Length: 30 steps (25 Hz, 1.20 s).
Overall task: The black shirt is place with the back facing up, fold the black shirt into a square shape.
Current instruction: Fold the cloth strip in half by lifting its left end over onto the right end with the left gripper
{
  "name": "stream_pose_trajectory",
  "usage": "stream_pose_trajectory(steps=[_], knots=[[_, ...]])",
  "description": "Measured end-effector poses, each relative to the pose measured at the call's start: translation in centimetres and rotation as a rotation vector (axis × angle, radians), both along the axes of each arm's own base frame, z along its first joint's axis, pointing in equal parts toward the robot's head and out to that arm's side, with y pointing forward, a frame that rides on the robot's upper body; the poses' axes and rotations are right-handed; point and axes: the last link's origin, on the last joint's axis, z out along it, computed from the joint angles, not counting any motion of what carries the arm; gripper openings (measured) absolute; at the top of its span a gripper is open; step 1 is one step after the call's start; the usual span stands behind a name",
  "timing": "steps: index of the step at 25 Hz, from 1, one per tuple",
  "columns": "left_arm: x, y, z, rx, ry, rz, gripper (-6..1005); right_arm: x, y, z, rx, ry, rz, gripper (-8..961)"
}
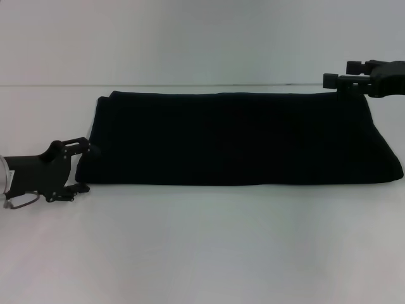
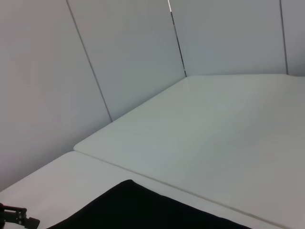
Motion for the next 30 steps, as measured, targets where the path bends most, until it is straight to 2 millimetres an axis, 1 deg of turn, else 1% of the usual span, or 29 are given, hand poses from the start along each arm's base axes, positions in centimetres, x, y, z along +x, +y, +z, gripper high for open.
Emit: stream_pose_trajectory(steps=[11, 30], knots=[[-0.31, 0.07, -0.29, 0.012, 0.016, 0.007, 876, 0.00, 0.12, -0.06, 0.005, -0.002, -0.005, 924], [-0.25, 0.28, -0.77, 0.020, 0.028, -0.005, 875, -0.17, 0.25, -0.08, 0.007, 0.001, -0.004, 922]])
